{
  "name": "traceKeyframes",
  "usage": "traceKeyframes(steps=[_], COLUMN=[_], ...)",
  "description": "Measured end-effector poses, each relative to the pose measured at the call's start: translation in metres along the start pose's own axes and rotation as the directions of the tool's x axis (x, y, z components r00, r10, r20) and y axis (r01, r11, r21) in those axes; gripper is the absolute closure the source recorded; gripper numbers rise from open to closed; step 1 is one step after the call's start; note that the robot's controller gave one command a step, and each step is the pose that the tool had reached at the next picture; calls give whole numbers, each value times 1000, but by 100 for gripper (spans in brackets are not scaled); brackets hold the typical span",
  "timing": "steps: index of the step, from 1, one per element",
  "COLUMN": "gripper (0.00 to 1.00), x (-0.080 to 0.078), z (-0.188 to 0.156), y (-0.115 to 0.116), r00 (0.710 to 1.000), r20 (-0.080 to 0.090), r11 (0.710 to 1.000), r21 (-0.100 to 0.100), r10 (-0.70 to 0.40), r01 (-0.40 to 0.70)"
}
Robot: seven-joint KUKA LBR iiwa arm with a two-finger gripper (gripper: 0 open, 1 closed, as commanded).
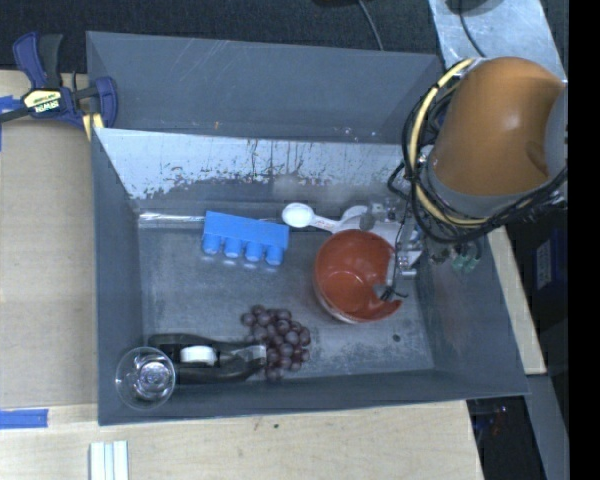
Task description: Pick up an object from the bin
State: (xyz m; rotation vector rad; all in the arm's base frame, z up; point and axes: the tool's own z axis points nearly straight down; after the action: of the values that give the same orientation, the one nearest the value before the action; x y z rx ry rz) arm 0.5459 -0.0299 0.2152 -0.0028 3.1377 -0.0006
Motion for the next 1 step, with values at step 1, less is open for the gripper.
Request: traceKeyframes(steps=[1], gripper=[0], x=[0], z=[0], y=[0], r00=[1000], r20=[0], r11=[1000], r21=[0], r10=[0], r01=[0])
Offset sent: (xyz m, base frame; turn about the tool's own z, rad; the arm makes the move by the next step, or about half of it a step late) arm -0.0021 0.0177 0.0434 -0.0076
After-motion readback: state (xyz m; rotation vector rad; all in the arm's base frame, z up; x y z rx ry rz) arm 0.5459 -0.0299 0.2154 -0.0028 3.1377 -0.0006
